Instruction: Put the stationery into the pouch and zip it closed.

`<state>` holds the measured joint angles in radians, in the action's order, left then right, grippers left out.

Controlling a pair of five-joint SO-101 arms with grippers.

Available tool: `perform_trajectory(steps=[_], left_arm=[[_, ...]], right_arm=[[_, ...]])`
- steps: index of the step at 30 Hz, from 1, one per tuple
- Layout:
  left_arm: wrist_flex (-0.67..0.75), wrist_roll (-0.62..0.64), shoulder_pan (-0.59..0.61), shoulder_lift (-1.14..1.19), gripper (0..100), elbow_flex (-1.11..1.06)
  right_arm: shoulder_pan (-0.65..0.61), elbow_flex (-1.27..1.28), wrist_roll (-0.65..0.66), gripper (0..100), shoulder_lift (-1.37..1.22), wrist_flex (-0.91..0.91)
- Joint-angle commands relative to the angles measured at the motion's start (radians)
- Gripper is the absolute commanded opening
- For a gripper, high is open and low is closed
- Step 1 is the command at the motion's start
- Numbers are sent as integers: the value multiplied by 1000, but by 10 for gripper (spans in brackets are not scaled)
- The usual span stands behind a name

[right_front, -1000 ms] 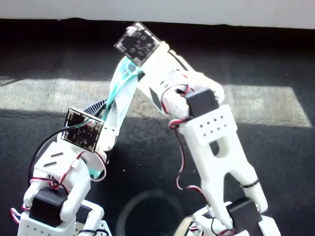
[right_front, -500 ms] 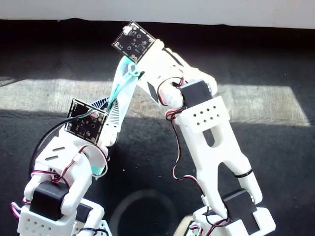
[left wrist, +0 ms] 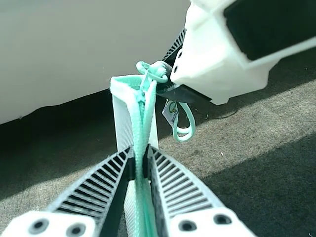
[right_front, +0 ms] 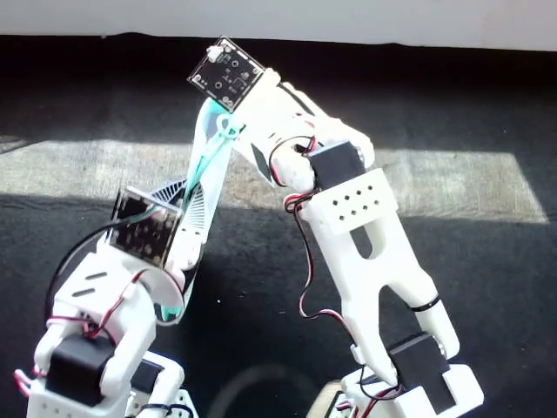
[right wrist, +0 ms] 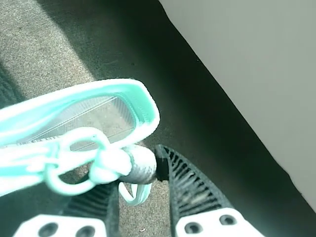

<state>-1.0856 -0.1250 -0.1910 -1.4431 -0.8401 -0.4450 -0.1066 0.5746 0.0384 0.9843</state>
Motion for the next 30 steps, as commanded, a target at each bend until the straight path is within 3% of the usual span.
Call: perform_trajectory(steps=[1,30], left_arm=[[-20,6,8,-97,10,-48],[-126,5,61,-203,10,-117]], right_arm=[[104,-28,11,6,-54,-30],[278,-472,11,6,-449,110]])
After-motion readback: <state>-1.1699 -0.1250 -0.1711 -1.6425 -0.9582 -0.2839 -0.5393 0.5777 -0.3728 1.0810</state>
